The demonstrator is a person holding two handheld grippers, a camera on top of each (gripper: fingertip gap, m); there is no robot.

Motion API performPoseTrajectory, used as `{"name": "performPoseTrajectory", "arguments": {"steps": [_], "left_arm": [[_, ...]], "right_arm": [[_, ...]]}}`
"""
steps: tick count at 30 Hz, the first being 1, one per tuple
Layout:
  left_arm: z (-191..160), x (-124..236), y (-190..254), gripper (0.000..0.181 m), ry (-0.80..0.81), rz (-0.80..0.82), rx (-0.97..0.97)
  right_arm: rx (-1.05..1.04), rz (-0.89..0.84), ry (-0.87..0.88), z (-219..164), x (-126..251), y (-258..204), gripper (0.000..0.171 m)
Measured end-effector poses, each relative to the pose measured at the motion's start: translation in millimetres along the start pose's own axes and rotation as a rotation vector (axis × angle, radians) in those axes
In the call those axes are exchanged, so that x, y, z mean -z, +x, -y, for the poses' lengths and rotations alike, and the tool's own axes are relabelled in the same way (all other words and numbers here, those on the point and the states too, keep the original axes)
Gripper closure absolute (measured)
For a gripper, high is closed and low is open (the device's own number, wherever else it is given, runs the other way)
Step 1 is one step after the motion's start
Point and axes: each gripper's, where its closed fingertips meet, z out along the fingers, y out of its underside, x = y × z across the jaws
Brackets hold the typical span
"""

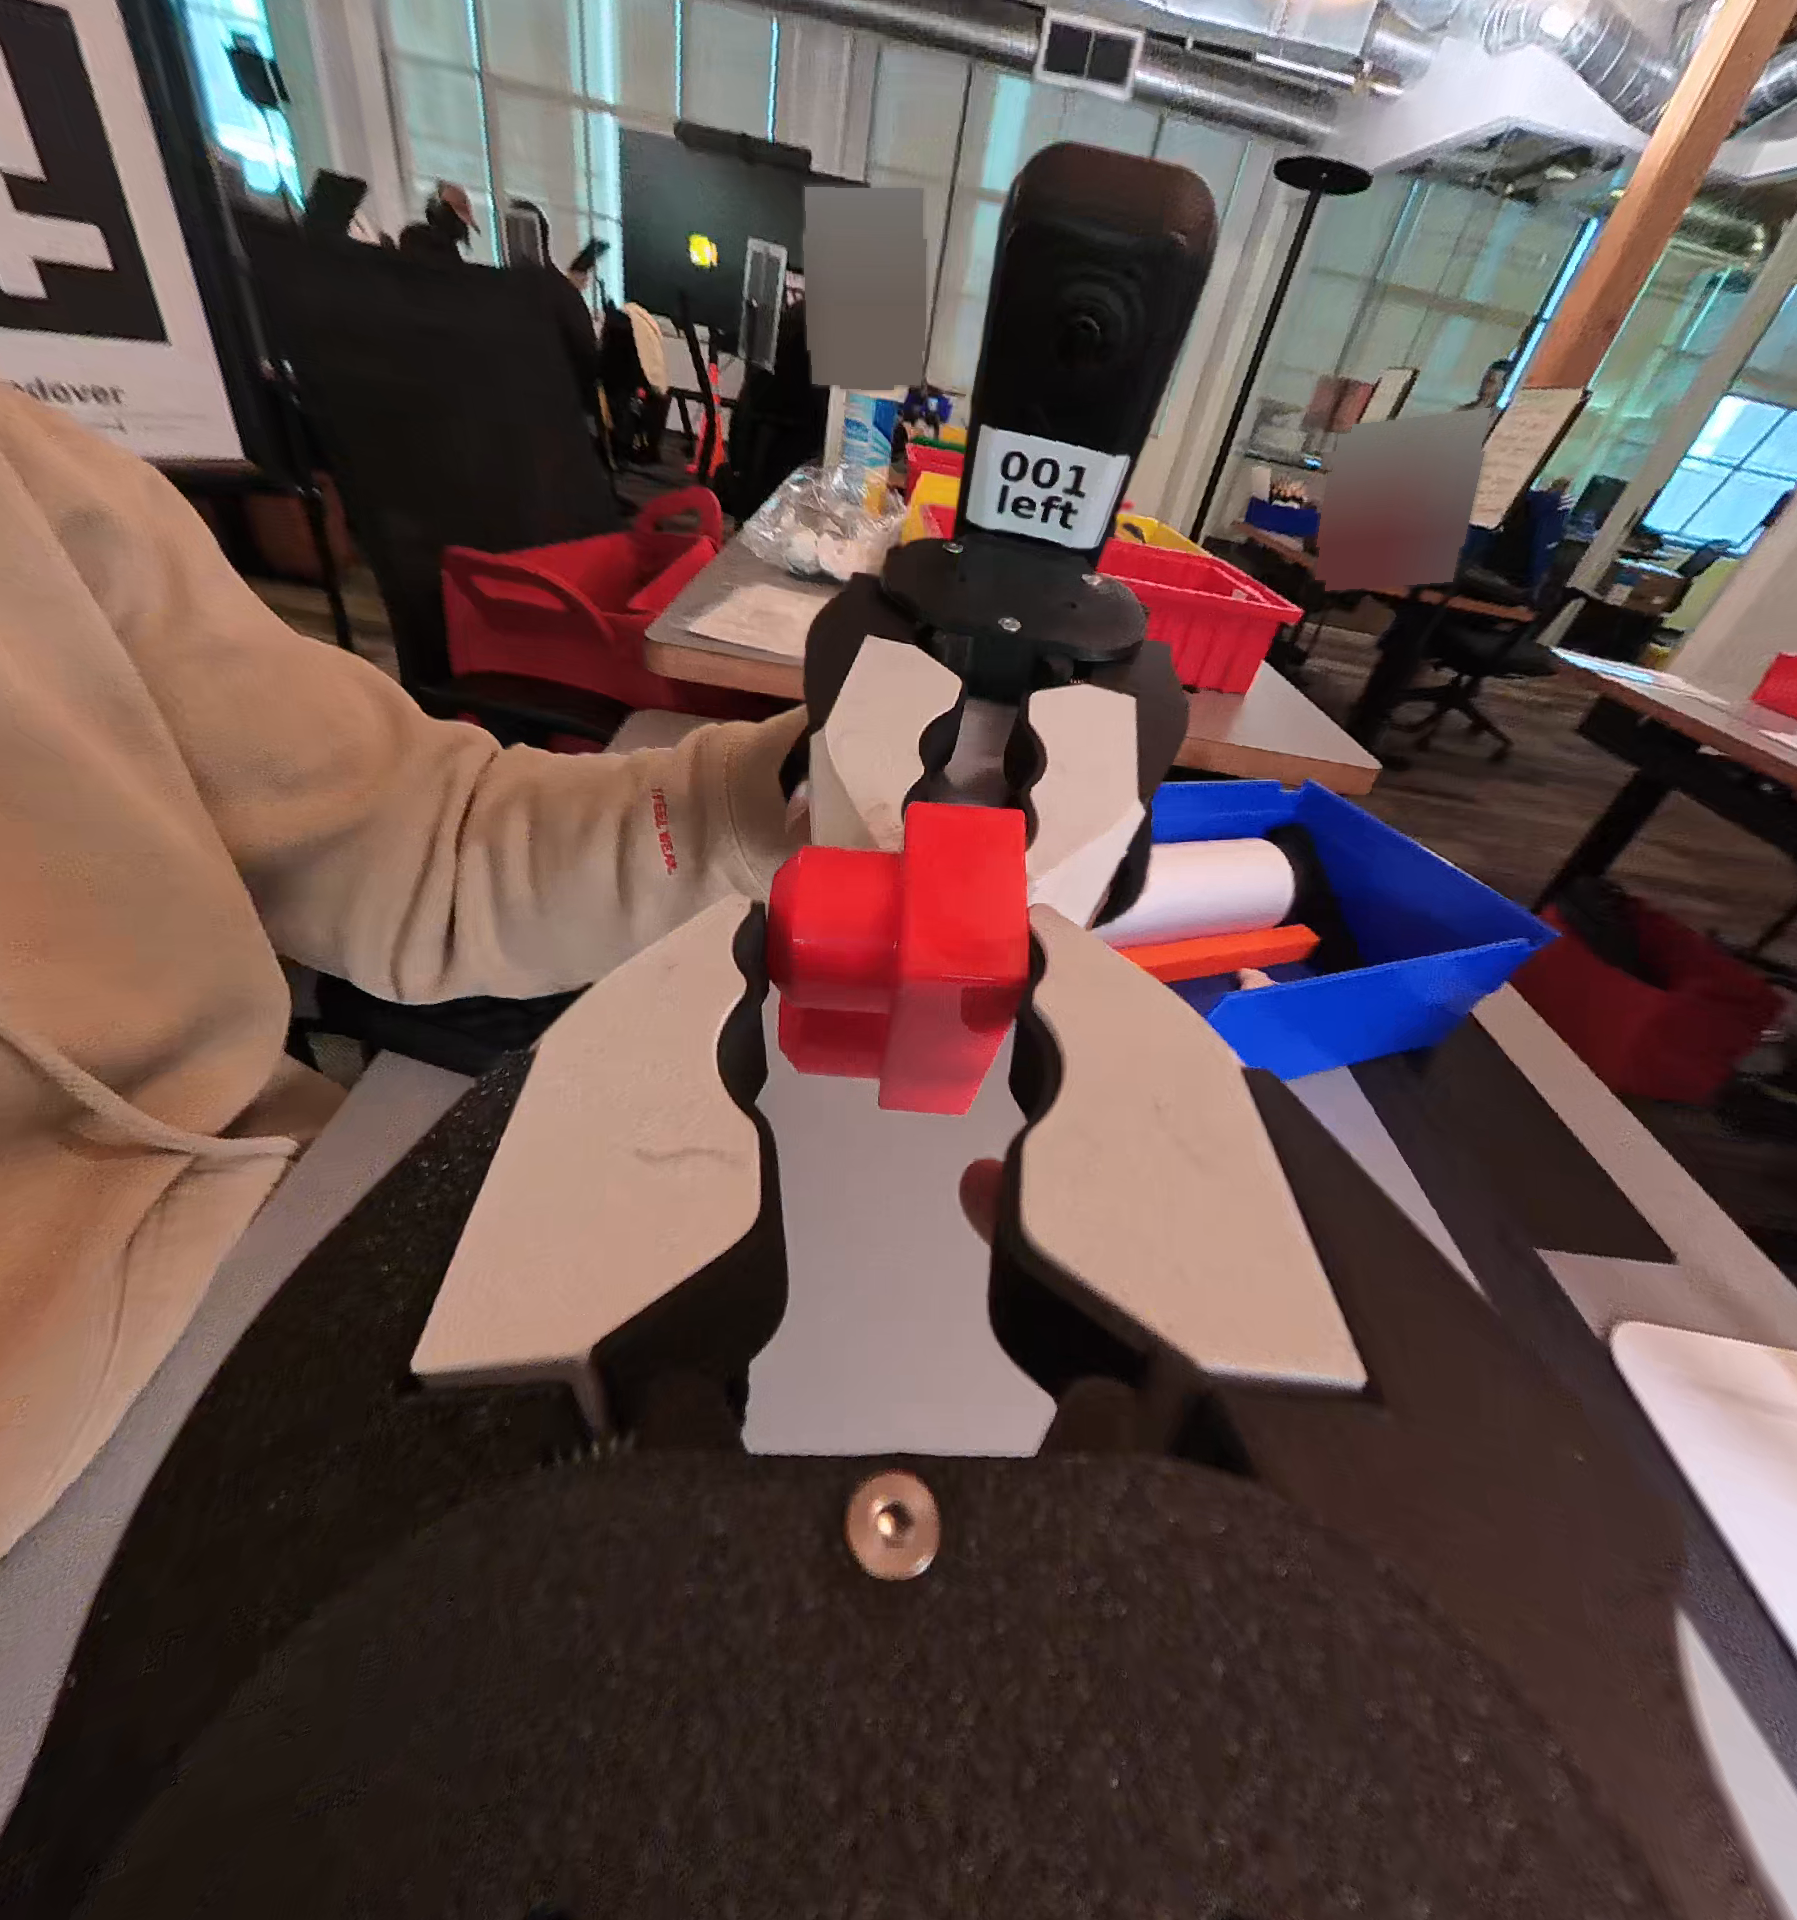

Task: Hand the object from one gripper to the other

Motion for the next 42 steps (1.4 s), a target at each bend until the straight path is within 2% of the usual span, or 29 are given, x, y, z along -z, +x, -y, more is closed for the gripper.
{"name": "performPoseTrajectory", "arguments": {"steps": [1,2,4,7,10,12,15,17,19,22,24,25,27,29,31,33,36,38,40,41,42], "left_arm": [[3,1,-3,0.156,0.016,0.029,-0.01],[6,5,-8,0.144,0.034,0.064,-0.012],[14,17,-19,0.136,0.08,0.127,0.027],[26,29,-36,0.127,0.185,0.199,0.171],[27,14,-38,0.099,0.26,0.115,0.319],[23,-1,-32,0.085,0.255,0.038,0.376],[20,-13,-23,0.09,0.232,-0.009,0.362],[13,-19,-22,0.103,0.17,0.019,0.304],[12,-19,-26,0.104,0.157,0.066,0.251],[15,-9,-41,0.104,0.16,0.208,0.134],[21,14,-62,0.104,0.189,0.399,0.045],[22,27,-73,0.104,0.179,0.511,-0.011],[19,47,-90,0.104,0.102,0.716,-0.158],[17,53,-97,0.104,0.018,0.843,-0.305],[13,46,-99,0.104,-0.05,0.908,-0.448],[6,30,-98,0.104,-0.125,0.949,-0.613],[-8,2,-93,0.104,-0.269,0.973,-0.878],[-11,-15,-84,0.104,-0.293,0.957,-1.006],[-11,-24,-78,0.104,-0.302,0.967,-1.097],[-12,-25,-78,0.104,-0.31,0.976,-1.129],[-11,-25,-76,0.104,-0.291,0.962,-1.134]], "right_arm": [[0.025,-0.021,-0.007,1,2,2,0.127],[0.067,-0.064,-0.014,4,5,6,0.127],[0.173,-0.19,-0.039,12,18,18,0.127],[0.485,-0.449,-0.12,22,36,38,0.127],[0.79,-0.594,-0.166,22,30,42,0.127],[0.934,-0.619,-0.177,17,17,37,0.127],[1.064,-0.608,-0.237,4,3,32,0.127],[1.076,-0.589,-0.226,1,-2,28,0.127],[1.081,-0.587,-0.229,0,-4,28,0.128],[0.975,-0.565,-0.267,-5,1,35,0.128],[0.781,-0.565,-0.256,0,16,47,0.107],[0.642,-0.549,-0.235,3,27,53,0.102],[0.406,-0.548,-0.185,6,53,67,0.103],[0.195,-0.566,-0.115,9,72,81,0.106],[-0.052,-0.589,-0.055,5,79,95,0.114],[-0.226,-0.504,-0.032,-4,66,91,0.113],[-0.299,-0.405,-0.096,-22,35,77,0.108],[-0.29,-0.404,-0.19,-41,18,72,0.105],[-0.254,-0.403,-0.228,-53,9,70,0.12],[-0.228,-0.373,-0.215,-53,6,66,0.134],[-0.195,-0.375,-0.226,-54,6,66,0.134]]}}
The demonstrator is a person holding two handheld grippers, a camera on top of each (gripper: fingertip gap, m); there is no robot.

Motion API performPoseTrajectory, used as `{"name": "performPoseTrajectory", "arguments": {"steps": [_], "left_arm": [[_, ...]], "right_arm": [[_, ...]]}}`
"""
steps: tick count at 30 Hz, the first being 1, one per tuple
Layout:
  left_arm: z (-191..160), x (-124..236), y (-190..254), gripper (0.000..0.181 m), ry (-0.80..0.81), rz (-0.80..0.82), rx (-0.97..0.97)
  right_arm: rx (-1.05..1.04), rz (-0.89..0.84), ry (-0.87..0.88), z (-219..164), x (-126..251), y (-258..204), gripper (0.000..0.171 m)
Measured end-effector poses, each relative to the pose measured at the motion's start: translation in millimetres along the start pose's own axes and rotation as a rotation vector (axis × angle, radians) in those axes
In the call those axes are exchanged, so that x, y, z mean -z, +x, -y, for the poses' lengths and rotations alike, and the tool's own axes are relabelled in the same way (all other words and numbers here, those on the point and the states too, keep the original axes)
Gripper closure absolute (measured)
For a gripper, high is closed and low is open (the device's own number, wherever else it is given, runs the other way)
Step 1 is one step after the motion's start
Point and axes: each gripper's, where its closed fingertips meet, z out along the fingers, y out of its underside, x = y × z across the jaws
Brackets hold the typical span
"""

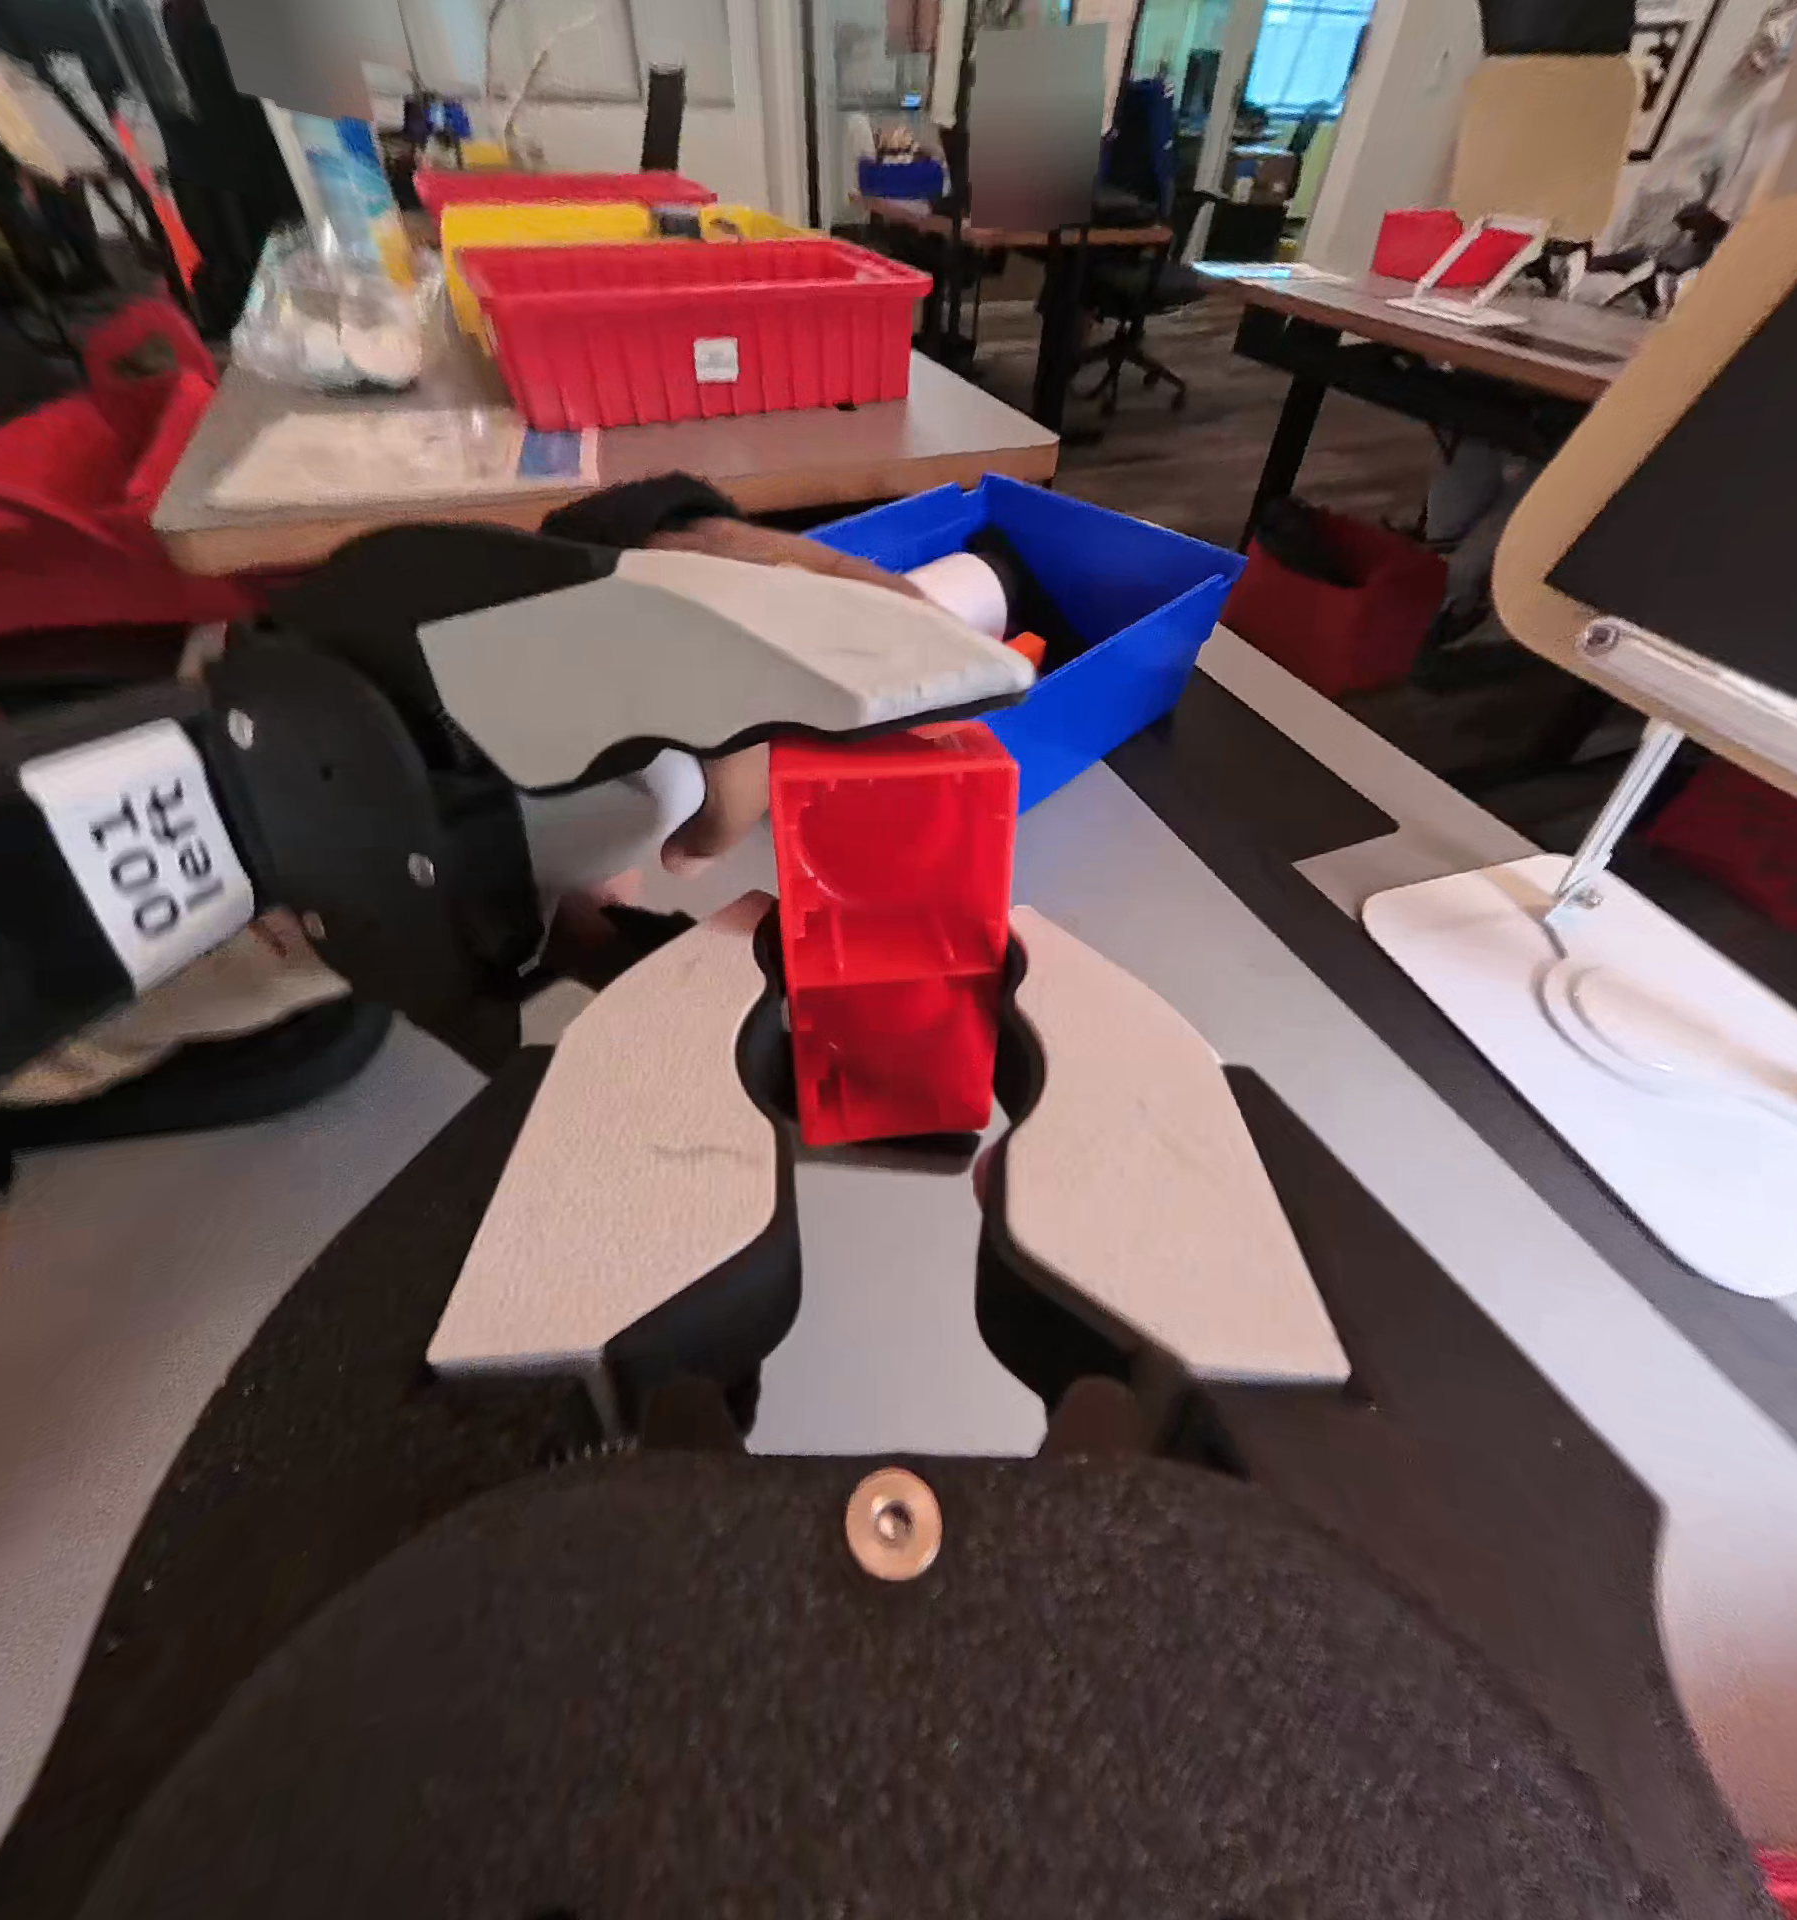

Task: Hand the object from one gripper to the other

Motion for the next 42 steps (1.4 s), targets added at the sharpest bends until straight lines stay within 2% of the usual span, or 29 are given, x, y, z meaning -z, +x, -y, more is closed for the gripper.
{"name": "performPoseTrajectory", "arguments": {"steps": [2,4,6,9,11,13,16,18,20,22,24,27,29,31,34,36,39,40,42], "left_arm": [[6,3,-6,0.106,0.062,-0.02,0.13],[6,5,-12,0.108,0.097,-0.12,0.414],[19,13,-19,0.111,0.23,-0.307,0.834],[33,27,-35,0.108,0.427,-0.635,1.438],[39,31,-39,0.104,0.507,-0.818,1.707],[53,37,-39,0.097,0.569,-0.95,1.812],[75,43,-30,0.09,0.56,-1.065,1.789],[77,39,-26,0.102,0.532,-1.045,1.792],[74,39,-25,0.102,0.526,-1.039,1.774],[65,34,-23,0.102,0.49,-0.965,1.712],[49,29,-29,0.102,0.452,-0.826,1.63],[16,21,-39,0.102,0.34,-0.551,1.409],[3,19,-40,0.102,0.268,-0.423,1.221],[10,22,-42,0.102,0.311,-0.368,1.099],[29,27,-44,0.102,0.429,-0.354,1.078],[35,30,-40,0.102,0.462,-0.373,1.055],[37,35,-43,0.102,0.501,-0.396,1.069],[38,35,-42,0.102,0.504,-0.414,1.085],[38,35,-39,0.102,0.495,-0.449,1.108]], "right_arm": [[0.072,0.037,0.038,8,8,-4,0.134],[0.218,0.017,0.117,20,25,0,0.134],[0.362,0.029,0.24,34,46,-5,0.134],[0.421,0.026,0.413,58,73,-10,0.134],[0.5,0.032,0.407,58,73,-20,0.134],[0.597,0.001,0.383,56,64,-29,0.134],[0.798,-0.079,0.288,45,46,-36,0.134],[0.906,-0.105,0.255,40,38,-43,0.134],[0.955,-0.134,0.244,40,35,-46,0.134],[0.948,-0.172,0.184,36,32,-37,0.134],[0.853,-0.177,0.153,34,35,-24,0.126],[0.486,-0.08,0.159,37,50,-3,0.112],[0.21,-0.052,0.198,43,58,15,0.115],[-0.077,0.05,0.239,45,56,19,0.121],[-0.373,0.244,0.244,38,38,6,0.126],[-0.42,0.355,0.231,36,29,-11,0.131],[-0.377,0.362,0.328,50,31,-19,0.149],[-0.32,0.331,0.359,53,32,-20,0.155],[-0.133,0.278,0.389,57,36,-28,0.155]]}}
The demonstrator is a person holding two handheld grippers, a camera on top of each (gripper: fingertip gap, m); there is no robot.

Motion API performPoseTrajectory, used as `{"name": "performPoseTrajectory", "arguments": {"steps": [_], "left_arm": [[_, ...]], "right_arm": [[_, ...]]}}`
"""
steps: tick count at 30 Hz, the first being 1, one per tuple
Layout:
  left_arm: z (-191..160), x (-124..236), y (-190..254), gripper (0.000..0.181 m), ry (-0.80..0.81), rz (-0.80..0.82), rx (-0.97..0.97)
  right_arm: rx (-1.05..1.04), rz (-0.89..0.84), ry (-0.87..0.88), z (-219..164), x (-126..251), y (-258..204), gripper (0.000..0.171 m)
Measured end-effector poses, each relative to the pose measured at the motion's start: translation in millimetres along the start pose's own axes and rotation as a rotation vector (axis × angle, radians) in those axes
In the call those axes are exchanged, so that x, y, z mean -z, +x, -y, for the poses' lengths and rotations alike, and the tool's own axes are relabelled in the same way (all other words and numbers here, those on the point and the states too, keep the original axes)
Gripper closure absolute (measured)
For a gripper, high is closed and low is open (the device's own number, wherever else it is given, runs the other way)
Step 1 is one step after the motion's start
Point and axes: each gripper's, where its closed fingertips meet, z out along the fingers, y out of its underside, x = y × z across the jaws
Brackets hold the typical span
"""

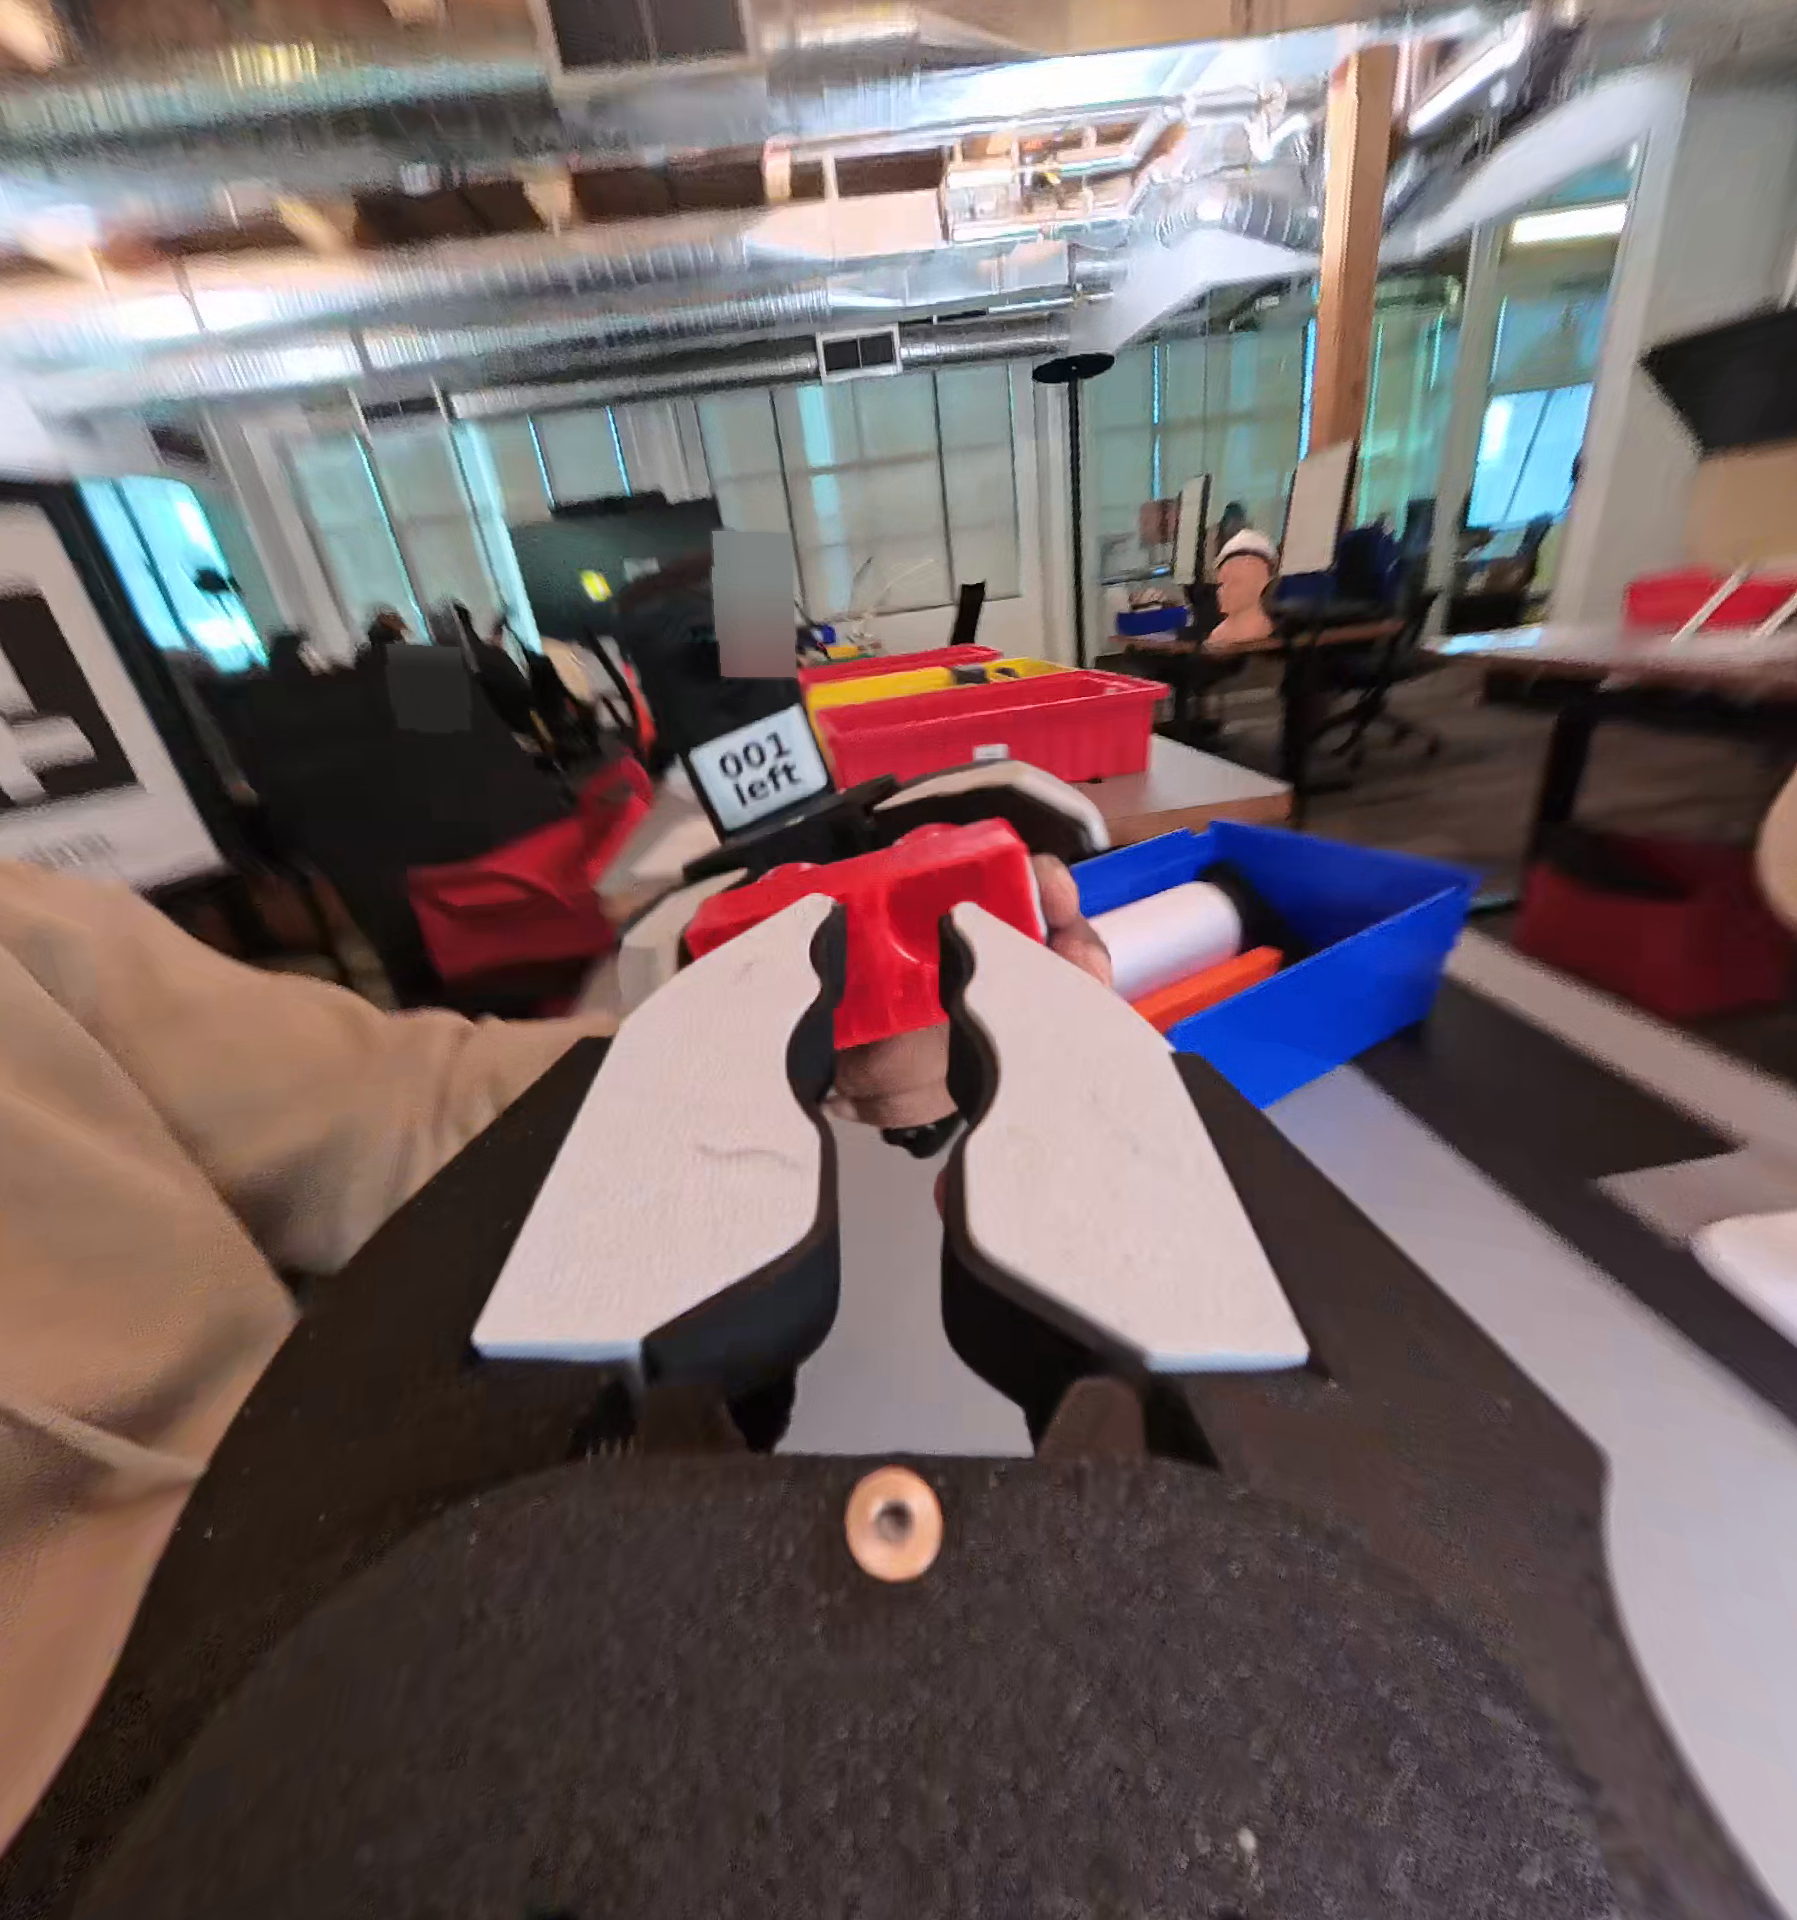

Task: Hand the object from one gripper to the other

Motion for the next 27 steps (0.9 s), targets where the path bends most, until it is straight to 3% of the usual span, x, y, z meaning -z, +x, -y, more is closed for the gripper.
{"name": "performPoseTrajectory", "arguments": {"steps": [4,6,8,11,16,21,27], "left_arm": [[-3,-3,12,0.102,-0.006,-0.084,0.073],[-9,-5,14,0.102,-0.037,-0.094,0.059],[-8,-1,9,0.1,-0.05,-0.09,0.094],[6,13,-12,0.103,0.014,-0.032,0.151],[6,29,-32,0.108,-0.02,0.05,0.127],[-7,23,-32,0.116,-0.079,0.063,0.11],[-19,7,-6,0.117,-0.099,-0.063,0.154]], "right_arm": [[0.287,-0.082,-0.189,-23,-8,-5,0.147],[0.375,-0.107,-0.178,-22,-11,-9,0.162],[0.435,-0.141,-0.214,-22,-10,-7,0.163],[0.559,-0.26,-0.221,-7,9,13,0.163],[0.665,-0.352,-0.231,11,56,43,0.163],[0.644,-0.322,-0.214,14,81,50,0.163],[0.599,-0.054,-0.196,-10,43,5,0.163]]}}
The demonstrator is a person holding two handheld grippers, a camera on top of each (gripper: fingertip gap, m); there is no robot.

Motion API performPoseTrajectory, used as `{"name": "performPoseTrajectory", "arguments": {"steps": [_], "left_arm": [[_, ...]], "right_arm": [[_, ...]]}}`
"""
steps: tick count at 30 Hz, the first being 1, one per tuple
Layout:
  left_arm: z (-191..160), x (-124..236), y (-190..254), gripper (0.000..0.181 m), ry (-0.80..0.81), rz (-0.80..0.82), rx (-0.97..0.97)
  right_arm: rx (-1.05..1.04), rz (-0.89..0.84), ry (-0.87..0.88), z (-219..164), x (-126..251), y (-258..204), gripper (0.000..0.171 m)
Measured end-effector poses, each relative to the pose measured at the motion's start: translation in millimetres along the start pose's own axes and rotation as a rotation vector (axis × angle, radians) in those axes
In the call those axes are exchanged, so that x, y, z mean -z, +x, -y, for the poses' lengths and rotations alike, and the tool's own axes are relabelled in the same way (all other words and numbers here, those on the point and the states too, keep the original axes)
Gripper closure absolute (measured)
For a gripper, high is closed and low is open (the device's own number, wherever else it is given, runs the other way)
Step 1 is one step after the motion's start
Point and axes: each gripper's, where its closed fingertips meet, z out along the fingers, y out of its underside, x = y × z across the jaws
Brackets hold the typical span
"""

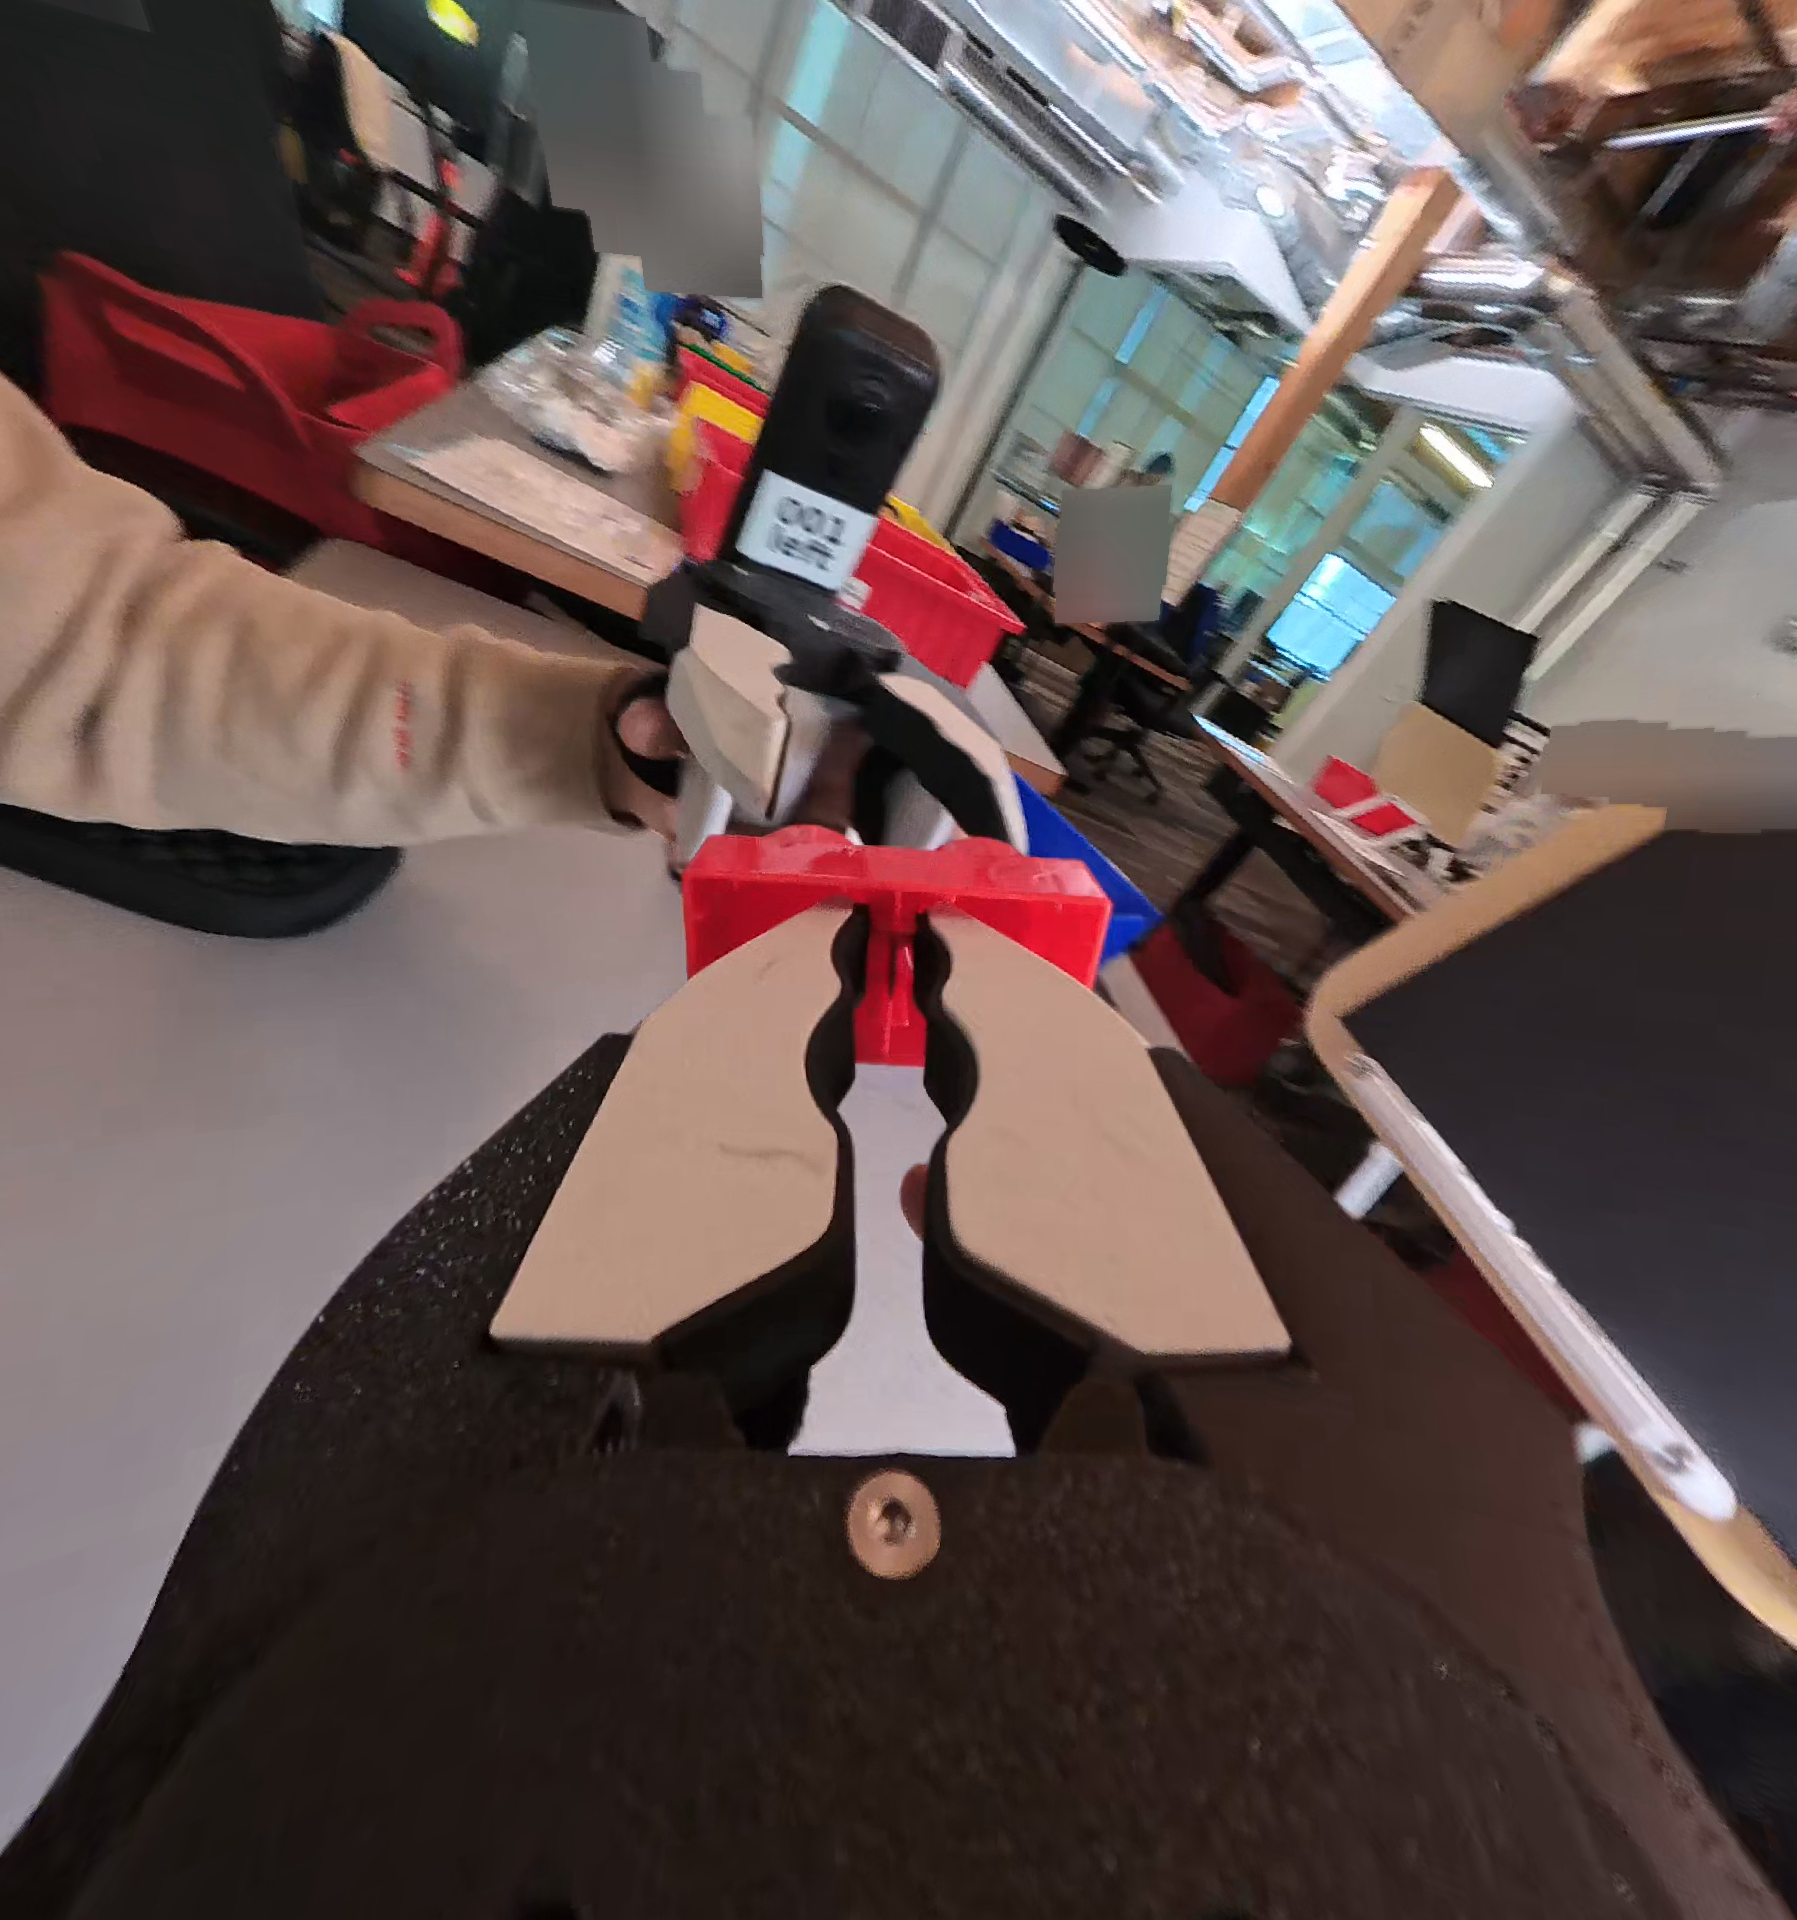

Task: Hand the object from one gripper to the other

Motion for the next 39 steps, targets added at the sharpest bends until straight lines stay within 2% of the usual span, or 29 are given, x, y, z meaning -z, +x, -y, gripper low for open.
{"name": "performPoseTrajectory", "arguments": {"steps": [4,10,17,20,22,24,26,28,29,31,33,36,37,39], "left_arm": [[-6,-9,22,0.102,-0.074,-0.057,-0.105],[-2,-11,29,0.117,-0.095,-0.041,-0.196],[-3,-13,26,0.118,-0.135,-0.002,-0.213],[-2,-7,12,0.118,-0.169,0.087,-0.269],[-6,1,-2,0.118,-0.245,0.169,-0.315],[-13,7,-16,0.118,-0.333,0.263,-0.39],[-18,9,-26,0.118,-0.409,0.345,-0.472],[-26,7,-34,0.118,-0.491,0.425,-0.585],[-29,6,-37,0.118,-0.531,0.458,-0.645],[-38,0,-36,0.118,-0.595,0.48,-0.756],[-45,-8,-33,0.118,-0.64,0.496,-0.853],[-46,-16,-25,0.119,-0.615,0.471,-0.897],[-41,-18,-19,0.121,-0.544,0.426,-0.832],[-25,-16,-7,0.114,-0.368,0.306,-0.574]], "right_arm": [[-0.072,0.096,0.083,10,-14,-19,0.163],[-0.14,0.138,0.126,13,-17,-25,0.163],[-0.191,0.145,0.131,5,-20,-23,0.163],[-0.204,0.105,0.062,-6,-17,-13,0.158],[-0.238,0.078,0.051,-7,-7,-3,0.151],[-0.282,0.031,0.055,-4,0,9,0.151],[-0.355,-0.046,-0.042,-17,-7,20,0.149],[-0.516,-0.096,-0.162,-37,-20,23,0.127],[-0.603,-0.098,-0.157,-39,-27,22,0.121],[-0.713,-0.126,-0.148,-47,-37,22,0.12],[-0.699,-0.166,-0.194,-59,-44,20,0.118],[-0.646,-0.181,-0.211,-64,-47,19,0.128],[-0.627,-0.149,-0.199,-62,-46,17,0.128],[-0.56,-0.065,-0.123,-48,-39,14,0.128]]}}
